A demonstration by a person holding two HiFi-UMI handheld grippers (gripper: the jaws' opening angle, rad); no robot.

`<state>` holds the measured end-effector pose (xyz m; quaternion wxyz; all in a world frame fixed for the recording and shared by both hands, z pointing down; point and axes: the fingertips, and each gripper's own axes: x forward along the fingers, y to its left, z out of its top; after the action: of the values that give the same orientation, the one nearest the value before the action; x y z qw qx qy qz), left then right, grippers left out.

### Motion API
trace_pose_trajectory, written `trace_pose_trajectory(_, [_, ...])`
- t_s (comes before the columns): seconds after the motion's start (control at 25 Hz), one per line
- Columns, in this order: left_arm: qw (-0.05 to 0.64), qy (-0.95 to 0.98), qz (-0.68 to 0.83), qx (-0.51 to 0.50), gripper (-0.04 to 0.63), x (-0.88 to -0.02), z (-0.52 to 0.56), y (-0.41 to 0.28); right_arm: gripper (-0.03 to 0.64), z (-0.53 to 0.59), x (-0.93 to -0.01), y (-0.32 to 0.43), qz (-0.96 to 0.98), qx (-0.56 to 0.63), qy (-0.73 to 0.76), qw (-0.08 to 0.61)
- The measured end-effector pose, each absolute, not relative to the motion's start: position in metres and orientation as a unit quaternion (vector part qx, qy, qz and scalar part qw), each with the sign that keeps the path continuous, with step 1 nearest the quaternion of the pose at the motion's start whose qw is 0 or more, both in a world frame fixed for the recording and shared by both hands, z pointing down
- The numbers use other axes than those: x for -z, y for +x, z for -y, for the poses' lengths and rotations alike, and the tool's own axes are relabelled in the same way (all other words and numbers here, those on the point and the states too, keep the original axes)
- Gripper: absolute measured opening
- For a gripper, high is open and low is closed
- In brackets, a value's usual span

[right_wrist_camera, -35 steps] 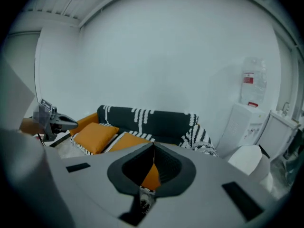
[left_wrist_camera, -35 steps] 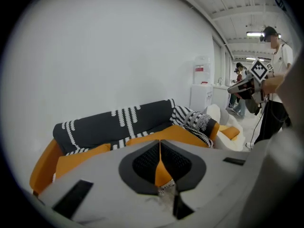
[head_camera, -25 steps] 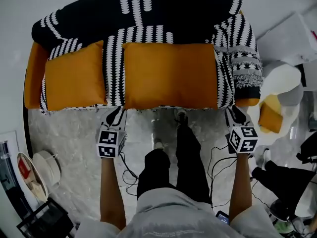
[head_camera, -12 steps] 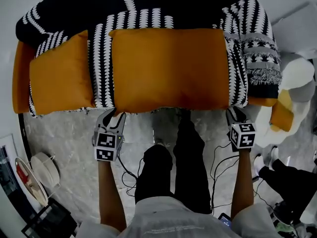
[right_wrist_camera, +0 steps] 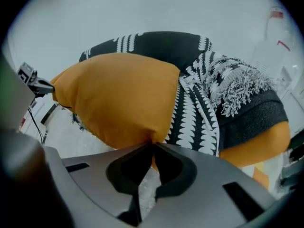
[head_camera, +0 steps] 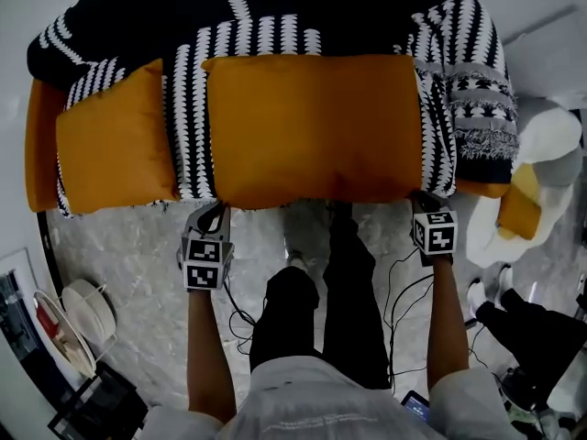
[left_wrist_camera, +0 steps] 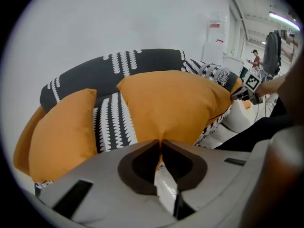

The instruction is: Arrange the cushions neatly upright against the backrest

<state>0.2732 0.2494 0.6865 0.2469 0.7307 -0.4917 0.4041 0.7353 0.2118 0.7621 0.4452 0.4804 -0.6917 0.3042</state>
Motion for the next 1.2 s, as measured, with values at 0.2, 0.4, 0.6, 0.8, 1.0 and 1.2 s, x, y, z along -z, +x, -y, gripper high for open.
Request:
trace_pose_trajectory(0.2, [0.268,0.718,0.492,-0.412,0.026,-0.665,-0.241,0.272,0.011,-0.207,-0.733,0.733,0.68,-0.303,0.473,0.471])
trace_pose_trajectory(0.4, [0.294,0.706,0.496,-0.41,0.025,-0.633,-0.222,0.267,0.011,-0.191,-0.692,0.73,0.679,-0.307,0.46,0.482])
trace_pose_trajectory(0.6, [0.324,0.688,0.502,-0.411,0.023,-0.603,-0.197,0.264,0.011,-0.169,-0.651,0.73,0.683,-0.314,0.44,0.491])
trace_pose_trajectory(0.8, [0.344,0.664,0.522,-0.41,0.021,-0.572,-0.16,0.255,0.011,-0.135,-0.616,0.72,0.69,-0.321,0.407,0.506])
trace_pose_trajectory(1.0, [0.355,0.642,0.544,-0.407,0.021,-0.542,-0.114,0.254,0.011,-0.084,-0.581,0.712,0.706,-0.31,0.38,0.51])
trace_pose_trajectory(1.2, [0.353,0.635,0.562,-0.395,0.021,-0.537,-0.069,0.239,0.011,-0.031,-0.557,0.696,0.725,-0.295,0.371,0.5])
